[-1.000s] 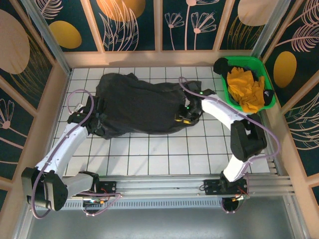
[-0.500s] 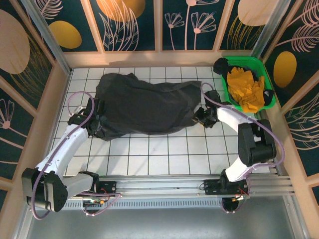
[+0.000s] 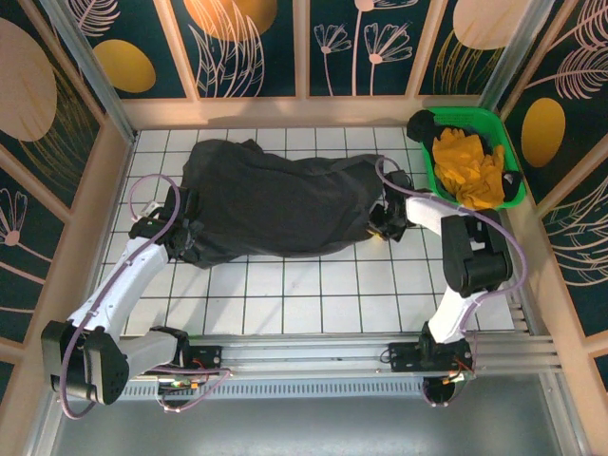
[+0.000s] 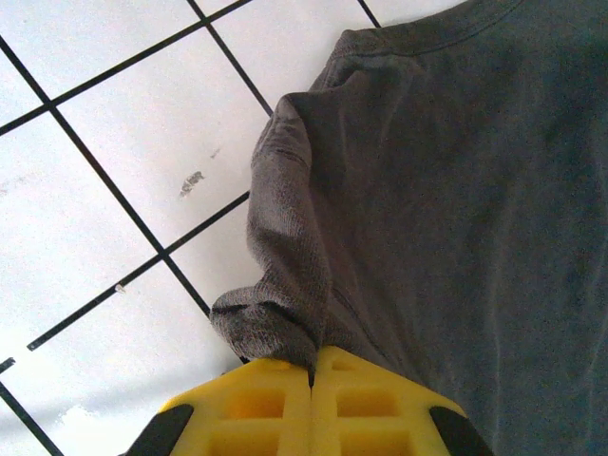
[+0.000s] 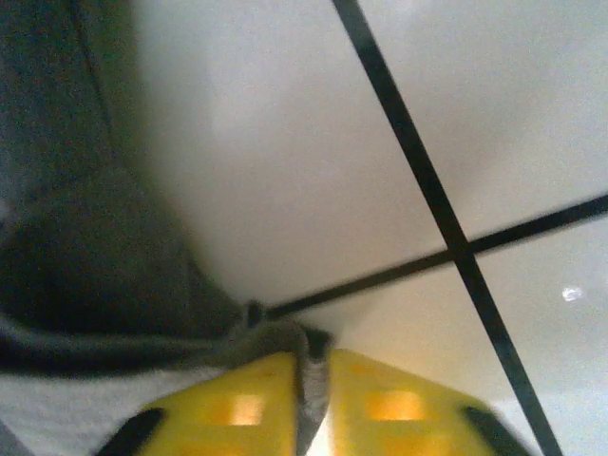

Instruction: Fold and stack the t-shirts

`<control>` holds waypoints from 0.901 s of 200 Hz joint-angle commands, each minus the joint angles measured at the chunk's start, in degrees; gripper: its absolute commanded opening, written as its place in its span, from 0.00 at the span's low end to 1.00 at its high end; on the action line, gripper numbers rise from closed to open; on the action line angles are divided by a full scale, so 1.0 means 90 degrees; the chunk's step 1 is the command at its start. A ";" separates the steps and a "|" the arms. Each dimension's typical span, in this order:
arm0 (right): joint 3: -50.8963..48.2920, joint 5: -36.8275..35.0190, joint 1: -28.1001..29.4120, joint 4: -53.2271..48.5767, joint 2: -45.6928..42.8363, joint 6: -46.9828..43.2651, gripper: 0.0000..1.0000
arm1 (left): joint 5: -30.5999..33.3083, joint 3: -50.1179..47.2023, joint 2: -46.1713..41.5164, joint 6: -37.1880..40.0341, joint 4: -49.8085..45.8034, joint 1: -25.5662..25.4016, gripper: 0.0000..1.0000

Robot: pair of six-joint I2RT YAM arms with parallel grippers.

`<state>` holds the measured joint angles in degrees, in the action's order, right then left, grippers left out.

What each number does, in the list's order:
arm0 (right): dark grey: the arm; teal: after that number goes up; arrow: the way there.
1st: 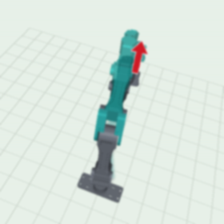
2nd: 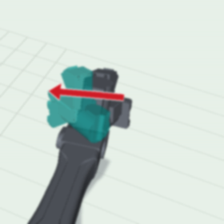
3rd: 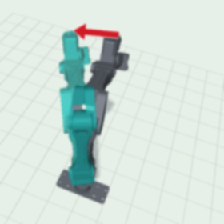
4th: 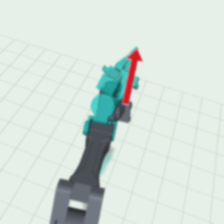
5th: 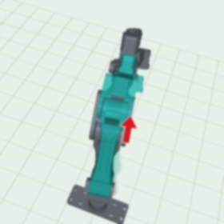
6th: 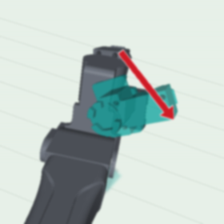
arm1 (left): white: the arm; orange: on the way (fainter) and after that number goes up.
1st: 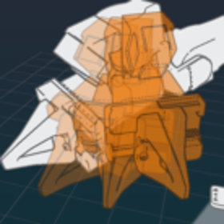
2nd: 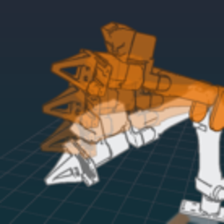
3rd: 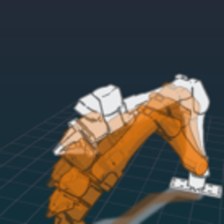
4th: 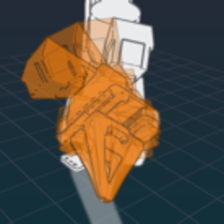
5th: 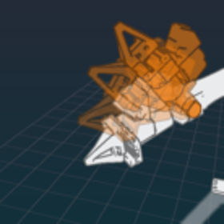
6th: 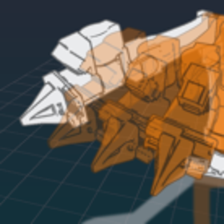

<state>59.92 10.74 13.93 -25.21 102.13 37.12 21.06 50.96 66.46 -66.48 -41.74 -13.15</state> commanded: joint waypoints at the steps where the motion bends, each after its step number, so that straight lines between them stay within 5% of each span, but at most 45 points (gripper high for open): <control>1: 0.0397 -0.0293 0.0084 0.0004 0.0149 0.0131 0.05 | 0.0081 0.0039 -0.0094 0.0146 0.0085 -0.0013 0.00; 71: 0.1015 -0.1571 0.0062 -0.1880 -0.1233 0.0372 0.00 | -0.0025 0.0157 -0.0160 0.0117 -0.0043 -0.0014 0.00; 133: 0.0495 -0.1471 0.0032 -0.3242 -0.2173 0.0534 0.00 | -0.0474 0.0163 -0.0048 0.0108 -0.0303 -0.0009 0.00; 180: -0.0892 -0.0699 -0.0046 -0.2775 -0.2558 0.0889 0.00 | -0.0700 -0.0204 -0.0099 0.0121 -0.0373 -0.0013 0.00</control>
<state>56.80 1.54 14.35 -49.45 80.14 42.57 16.12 50.85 65.84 -66.06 -42.72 -13.15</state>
